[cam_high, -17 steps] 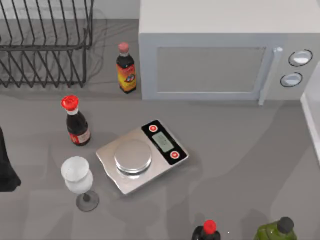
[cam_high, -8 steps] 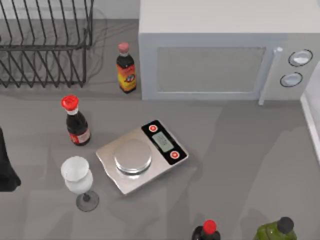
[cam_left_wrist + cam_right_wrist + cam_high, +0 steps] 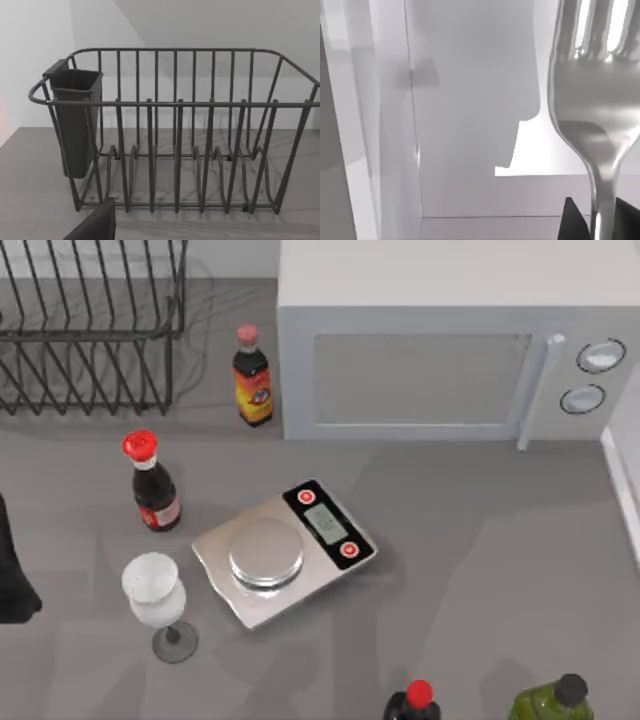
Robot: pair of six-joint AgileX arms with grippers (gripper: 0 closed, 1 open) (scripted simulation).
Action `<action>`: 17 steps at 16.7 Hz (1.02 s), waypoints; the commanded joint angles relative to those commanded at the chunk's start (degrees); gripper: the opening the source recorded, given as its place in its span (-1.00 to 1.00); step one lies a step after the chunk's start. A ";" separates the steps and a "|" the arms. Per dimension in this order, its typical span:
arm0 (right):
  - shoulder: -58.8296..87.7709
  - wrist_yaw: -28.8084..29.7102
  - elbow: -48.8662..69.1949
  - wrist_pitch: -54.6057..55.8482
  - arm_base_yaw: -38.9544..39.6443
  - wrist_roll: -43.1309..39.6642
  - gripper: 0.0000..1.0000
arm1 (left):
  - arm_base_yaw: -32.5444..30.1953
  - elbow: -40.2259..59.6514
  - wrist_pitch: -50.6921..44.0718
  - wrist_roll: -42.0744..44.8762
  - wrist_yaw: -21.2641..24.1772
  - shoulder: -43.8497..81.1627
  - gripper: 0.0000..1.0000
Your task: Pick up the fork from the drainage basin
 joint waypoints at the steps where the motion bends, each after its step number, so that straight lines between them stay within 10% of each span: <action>1: -2.87 0.06 -2.35 -0.51 2.26 2.43 -1.00 | 0.00 0.00 0.00 0.00 0.00 0.00 1.00; 11: -36.25 0.42 -32.01 -5.91 32.59 31.31 -1.00 | 0.00 0.00 0.00 0.00 0.00 0.00 1.00; 17: -39.35 0.38 -35.12 -6.39 35.71 34.36 -1.00 | 0.00 0.00 0.00 0.00 0.00 0.00 1.00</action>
